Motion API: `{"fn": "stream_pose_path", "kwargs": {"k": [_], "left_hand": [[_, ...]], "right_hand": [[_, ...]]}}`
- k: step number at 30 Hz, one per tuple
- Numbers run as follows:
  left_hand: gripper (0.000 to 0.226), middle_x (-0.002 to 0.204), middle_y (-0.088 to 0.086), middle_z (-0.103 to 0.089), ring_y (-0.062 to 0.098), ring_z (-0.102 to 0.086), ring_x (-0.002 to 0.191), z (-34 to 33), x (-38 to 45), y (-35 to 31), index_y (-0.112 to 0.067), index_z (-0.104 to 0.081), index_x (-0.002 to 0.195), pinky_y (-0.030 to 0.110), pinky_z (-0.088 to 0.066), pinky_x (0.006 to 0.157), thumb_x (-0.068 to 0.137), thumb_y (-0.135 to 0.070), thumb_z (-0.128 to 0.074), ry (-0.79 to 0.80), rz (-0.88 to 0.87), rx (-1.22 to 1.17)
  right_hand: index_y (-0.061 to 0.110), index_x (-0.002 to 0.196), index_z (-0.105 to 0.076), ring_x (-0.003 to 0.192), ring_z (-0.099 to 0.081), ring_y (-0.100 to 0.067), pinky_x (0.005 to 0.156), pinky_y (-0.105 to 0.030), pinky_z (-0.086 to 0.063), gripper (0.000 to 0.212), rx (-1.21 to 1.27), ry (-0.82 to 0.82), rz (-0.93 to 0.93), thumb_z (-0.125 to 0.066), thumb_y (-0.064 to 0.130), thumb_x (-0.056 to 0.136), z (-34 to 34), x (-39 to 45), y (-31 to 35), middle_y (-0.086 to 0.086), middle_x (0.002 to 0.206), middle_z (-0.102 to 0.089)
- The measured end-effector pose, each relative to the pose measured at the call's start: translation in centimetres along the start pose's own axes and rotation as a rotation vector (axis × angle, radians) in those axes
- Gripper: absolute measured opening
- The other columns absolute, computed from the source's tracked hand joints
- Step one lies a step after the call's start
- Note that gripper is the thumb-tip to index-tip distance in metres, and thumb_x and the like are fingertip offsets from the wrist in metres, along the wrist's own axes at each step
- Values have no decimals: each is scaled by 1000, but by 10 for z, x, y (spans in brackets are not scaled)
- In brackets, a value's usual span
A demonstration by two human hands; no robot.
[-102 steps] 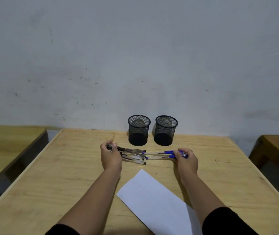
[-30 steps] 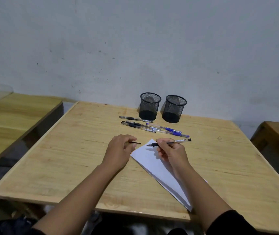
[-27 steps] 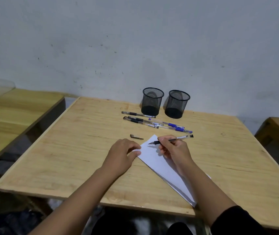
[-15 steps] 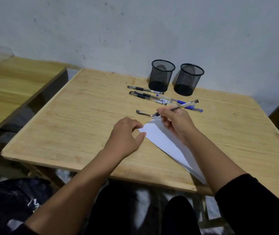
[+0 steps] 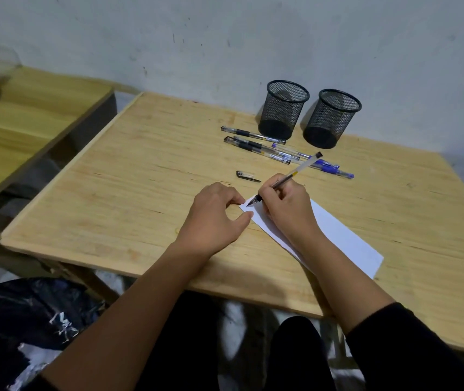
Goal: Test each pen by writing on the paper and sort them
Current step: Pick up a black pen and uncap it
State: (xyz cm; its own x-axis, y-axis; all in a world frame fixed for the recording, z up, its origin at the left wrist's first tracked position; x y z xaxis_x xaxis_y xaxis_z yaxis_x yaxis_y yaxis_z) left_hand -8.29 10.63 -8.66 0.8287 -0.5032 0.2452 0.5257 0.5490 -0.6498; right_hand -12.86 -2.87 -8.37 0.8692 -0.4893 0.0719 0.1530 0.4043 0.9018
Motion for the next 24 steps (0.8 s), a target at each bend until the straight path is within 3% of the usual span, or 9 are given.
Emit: {"fn": "stream_pose_path", "kwargs": {"k": [6,8,12,24], "left_hand": [[22,88,-8,-53,7,-47,80,0,1,1,-21,-67,97,18,-32,74,77,-32,-67,1,1,-8],[22,89,-7,-56,7,-47,81,1,1,1,-21,-67,96,17,-32,74,77,-32,-68,-3,-1,-10],[21,89,-7,-57,7,-49,81,1,1,0,-21,-68,94,17,-34,74,77,-32,-69,-8,-4,-17],[19,91,-1,-65,11,-56,83,2,1,-2,-18,-70,91,19,-40,74,75,-29,-71,-3,-9,-38]], "right_hand": [[6,78,-62,58,-50,-13,57,-28,-42,14,-34,2,25,-51,11,85,-2,1,1,-10,63,-58],[5,80,-63,61,-52,-13,57,-24,-43,14,-60,6,46,-51,11,86,-3,0,3,-13,67,-61],[4,80,-62,62,-52,-11,52,-12,-39,13,-86,3,63,-51,10,84,-4,-1,6,-10,69,-62],[3,75,-60,57,-48,-6,51,-11,-37,11,-74,-38,90,-51,7,81,-2,-4,11,-3,64,-58]]}}
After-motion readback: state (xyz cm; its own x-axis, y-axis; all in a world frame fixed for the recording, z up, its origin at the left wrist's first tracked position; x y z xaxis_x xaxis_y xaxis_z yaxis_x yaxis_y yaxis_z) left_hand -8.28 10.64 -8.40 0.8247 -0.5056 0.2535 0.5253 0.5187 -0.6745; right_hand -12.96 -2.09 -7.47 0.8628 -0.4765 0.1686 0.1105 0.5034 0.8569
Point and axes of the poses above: each hand's wrist, its own x-axis towards the middle knuckle, its own z-axis out of the back of the hand, y = z × x, the point moved 8 cm from there along x, towards the middle knuckle
